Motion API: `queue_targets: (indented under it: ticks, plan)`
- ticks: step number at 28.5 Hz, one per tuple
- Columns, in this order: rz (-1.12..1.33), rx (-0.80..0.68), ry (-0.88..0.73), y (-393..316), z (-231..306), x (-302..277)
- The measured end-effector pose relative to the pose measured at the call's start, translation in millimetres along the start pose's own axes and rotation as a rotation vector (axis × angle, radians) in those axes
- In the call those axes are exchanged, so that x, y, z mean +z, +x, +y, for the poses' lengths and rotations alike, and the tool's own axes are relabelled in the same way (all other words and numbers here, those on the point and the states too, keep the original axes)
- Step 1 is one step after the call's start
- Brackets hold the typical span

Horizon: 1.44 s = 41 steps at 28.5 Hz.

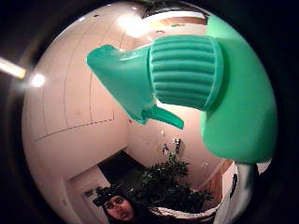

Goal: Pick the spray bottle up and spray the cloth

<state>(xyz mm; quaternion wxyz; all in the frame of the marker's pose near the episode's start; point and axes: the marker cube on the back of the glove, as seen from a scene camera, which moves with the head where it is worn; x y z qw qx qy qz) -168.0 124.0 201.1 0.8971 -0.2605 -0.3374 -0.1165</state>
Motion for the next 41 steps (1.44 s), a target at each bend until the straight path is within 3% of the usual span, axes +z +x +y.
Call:
queue_targets:
  ticks: [13,25,31,37,41]
  plan:
    - [0.088,0.005,-0.099,45,32,61]
    - [0.278,0.103,-0.267,53,47,46]
    - [0.627,0.205,-0.367,7,83,-37]
    - [1.165,0.326,-0.162,-6,122,-187]
    - [1.252,0.351,-0.085,-4,143,-234]
